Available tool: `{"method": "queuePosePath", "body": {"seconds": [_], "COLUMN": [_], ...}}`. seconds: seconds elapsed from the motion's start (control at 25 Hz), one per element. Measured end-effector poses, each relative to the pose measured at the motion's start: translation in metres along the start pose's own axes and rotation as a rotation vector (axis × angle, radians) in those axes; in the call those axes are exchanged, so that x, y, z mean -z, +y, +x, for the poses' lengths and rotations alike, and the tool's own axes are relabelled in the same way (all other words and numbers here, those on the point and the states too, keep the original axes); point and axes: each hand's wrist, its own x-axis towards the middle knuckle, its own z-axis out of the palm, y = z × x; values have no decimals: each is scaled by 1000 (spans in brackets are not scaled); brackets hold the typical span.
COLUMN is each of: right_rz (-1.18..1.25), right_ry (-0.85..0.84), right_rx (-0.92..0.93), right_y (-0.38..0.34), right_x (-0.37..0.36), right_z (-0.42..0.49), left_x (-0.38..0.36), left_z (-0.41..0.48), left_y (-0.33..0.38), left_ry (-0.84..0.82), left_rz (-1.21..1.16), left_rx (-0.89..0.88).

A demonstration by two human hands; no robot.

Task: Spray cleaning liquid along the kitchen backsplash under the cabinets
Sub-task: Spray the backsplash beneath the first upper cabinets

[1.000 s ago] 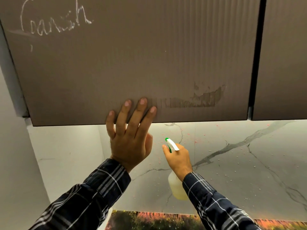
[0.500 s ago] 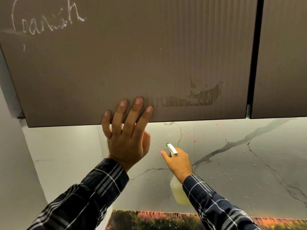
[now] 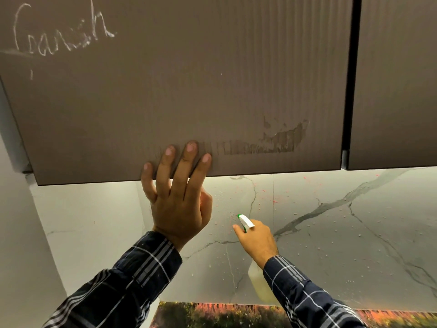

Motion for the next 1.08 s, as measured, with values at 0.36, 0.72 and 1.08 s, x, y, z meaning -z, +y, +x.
{"method": "queuePosePath", "body": {"seconds": [0.36,0.72,1.08], "right_rz": [43,49,143], "right_ry": [9,-70,61], "right_rx": [57,163,141], "right_y": [4,-29,-24], "right_x": [0,-11,-7], "right_z": [1,6,5], "left_x": [0,1,2], "left_z": [0,-1,-1], "left_y": [1,-1,-3], "left_ry": [-3,-16,-18], "left_rz": [-5,0,-1], "left_rx": [13,0,-23]}}
